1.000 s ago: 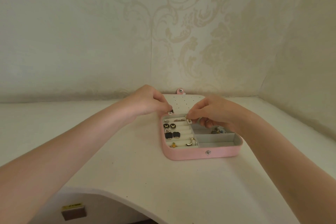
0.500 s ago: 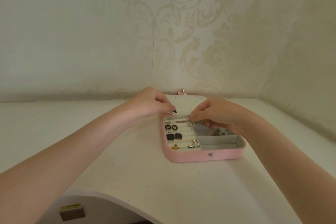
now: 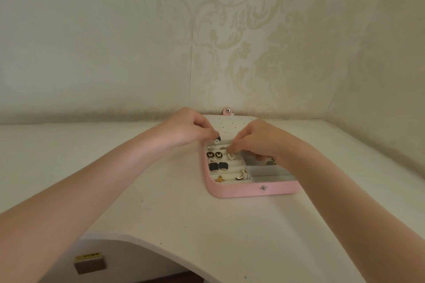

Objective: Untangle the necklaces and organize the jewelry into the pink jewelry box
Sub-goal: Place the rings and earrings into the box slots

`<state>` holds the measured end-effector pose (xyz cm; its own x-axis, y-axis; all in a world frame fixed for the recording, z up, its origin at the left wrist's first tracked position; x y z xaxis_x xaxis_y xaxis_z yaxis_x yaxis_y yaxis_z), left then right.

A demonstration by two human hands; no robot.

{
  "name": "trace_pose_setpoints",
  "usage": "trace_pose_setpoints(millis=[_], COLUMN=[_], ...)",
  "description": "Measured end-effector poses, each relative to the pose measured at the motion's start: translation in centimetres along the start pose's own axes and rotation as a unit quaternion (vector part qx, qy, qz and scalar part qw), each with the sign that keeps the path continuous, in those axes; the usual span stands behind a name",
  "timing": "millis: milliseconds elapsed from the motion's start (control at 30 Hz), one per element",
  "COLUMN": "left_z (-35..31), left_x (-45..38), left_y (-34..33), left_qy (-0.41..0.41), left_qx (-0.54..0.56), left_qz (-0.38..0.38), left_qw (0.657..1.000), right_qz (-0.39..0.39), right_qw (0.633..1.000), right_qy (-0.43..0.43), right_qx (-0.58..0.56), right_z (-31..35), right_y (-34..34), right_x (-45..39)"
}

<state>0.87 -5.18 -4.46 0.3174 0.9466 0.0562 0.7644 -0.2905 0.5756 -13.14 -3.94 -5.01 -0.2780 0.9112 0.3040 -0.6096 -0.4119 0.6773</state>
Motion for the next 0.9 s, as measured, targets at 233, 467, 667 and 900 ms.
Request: trace_pose_setpoints(millis=[233,467,667,900], left_z=[-0.3,-0.6,-0.7,-0.9], left_x=[0.0,0.2,0.6,0.8], left_y=[-0.2,-0.3,-0.1,0.0], left_qy=[-0.002,0.000,0.004,0.004], left_qx=[0.006,0.006,0.009,0.004], left_qz=[0.004,0.004,-0.002,-0.002], left_qw=[1.000,1.000,1.000,1.000], right_qz=[-0.029,-0.051,-0.066,-0.052], right_qw=[1.000,0.999,0.997,0.997], right_qy=[-0.007,0.008,0.012,-0.017], right_qx=[0.004,0.013,0.032,0.045], right_z=[0.2,0.4,0.3,0.6], right_y=[-0.1,-0.6,-0.6,0.6], right_x=[-0.2,-0.2,0.0,1.3])
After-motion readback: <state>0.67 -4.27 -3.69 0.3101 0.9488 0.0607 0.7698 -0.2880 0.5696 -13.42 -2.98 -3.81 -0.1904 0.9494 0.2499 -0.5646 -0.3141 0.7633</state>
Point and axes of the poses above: each hand's wrist, its own x-axis away from the middle knuckle, its own y-axis out of the back of the hand, z = x × y, the point moved 8 cm from there along -x, towards the middle knuckle, and after that the axes turned 11 degrees about z, right-handed, at the moved point
